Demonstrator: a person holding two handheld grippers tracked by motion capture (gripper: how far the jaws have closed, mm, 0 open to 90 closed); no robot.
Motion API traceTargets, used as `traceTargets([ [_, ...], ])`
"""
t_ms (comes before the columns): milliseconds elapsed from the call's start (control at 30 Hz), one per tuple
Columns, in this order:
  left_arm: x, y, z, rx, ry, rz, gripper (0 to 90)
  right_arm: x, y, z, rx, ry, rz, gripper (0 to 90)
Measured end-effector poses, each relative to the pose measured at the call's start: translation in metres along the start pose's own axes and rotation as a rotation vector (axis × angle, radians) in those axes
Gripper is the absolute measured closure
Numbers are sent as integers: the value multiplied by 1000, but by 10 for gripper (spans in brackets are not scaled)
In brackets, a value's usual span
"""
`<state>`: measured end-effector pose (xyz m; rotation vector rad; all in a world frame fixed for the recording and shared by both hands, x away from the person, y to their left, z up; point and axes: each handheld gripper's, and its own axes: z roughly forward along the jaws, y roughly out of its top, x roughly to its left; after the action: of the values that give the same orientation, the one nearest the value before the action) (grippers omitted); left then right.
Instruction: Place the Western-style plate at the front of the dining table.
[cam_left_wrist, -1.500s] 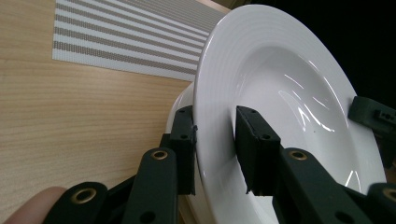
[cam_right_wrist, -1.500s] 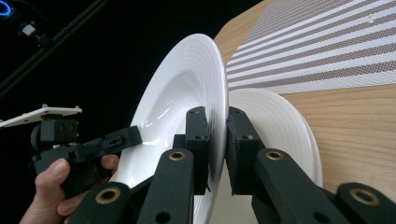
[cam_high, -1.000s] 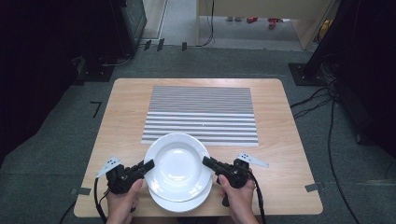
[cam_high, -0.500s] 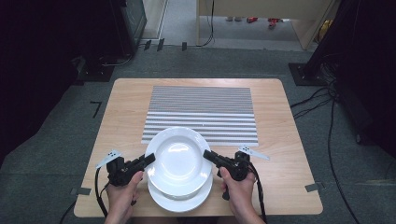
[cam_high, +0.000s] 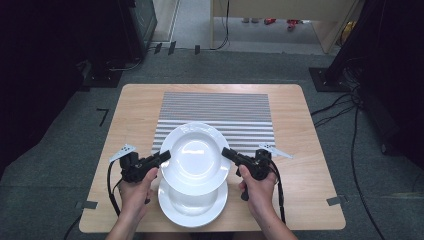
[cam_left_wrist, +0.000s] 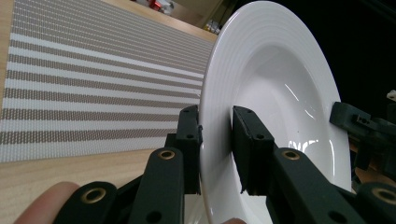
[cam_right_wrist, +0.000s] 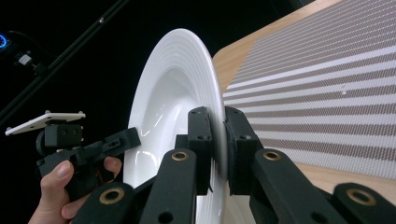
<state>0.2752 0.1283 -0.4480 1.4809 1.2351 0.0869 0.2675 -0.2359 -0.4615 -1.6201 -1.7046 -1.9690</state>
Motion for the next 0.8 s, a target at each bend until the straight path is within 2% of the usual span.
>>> traceTargets([
  [233,6,12,16,12,-7,-9,741,-7,14,8,-3,-16,-2,838],
  [433,9,21,29,21,-5,0,743,-17,24,14,-2,-25,17,835],
  [633,16,29,44,38,-26,-10,746,-27,35,19,-3,-31,30,838],
  [800,19,37,56,62,-20,7,741,-35,43,23,-5,-40,37,838],
])
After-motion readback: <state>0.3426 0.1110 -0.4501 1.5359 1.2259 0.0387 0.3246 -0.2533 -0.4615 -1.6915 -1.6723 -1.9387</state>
